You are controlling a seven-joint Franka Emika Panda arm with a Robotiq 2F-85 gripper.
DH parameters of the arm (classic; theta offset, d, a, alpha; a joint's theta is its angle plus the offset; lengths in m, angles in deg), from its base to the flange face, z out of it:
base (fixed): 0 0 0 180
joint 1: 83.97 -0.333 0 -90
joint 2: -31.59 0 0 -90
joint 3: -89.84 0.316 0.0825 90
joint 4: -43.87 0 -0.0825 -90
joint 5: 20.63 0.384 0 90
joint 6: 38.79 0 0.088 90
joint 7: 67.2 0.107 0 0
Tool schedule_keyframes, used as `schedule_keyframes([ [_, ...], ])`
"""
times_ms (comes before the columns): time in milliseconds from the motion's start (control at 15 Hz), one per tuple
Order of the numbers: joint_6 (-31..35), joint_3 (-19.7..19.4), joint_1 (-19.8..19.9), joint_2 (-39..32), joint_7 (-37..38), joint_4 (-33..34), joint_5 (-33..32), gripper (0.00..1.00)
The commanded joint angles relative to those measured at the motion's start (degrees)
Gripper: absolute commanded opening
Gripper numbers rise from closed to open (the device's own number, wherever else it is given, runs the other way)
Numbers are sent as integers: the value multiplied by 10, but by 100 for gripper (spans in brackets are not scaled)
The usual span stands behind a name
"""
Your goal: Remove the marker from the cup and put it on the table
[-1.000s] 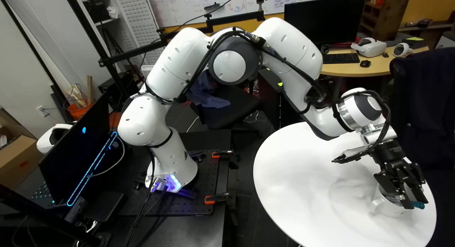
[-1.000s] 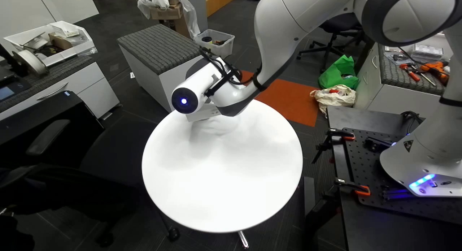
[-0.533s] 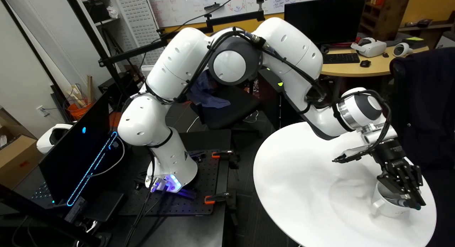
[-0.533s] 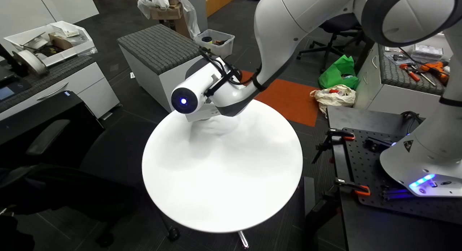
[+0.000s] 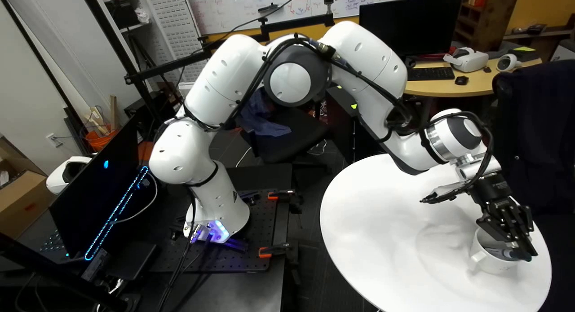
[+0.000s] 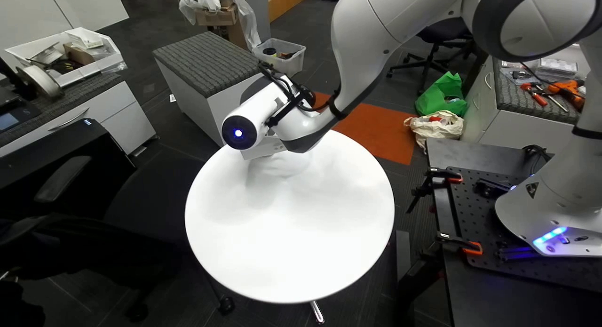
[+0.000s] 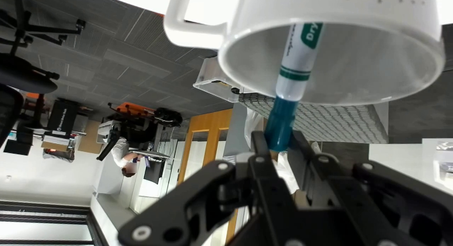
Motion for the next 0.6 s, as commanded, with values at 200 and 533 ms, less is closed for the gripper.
schedule_keyframes([
  [200,1,1,-24,44,27,-34,-23,5],
  [533,1,11,-26,100,21,-80,-15,5],
])
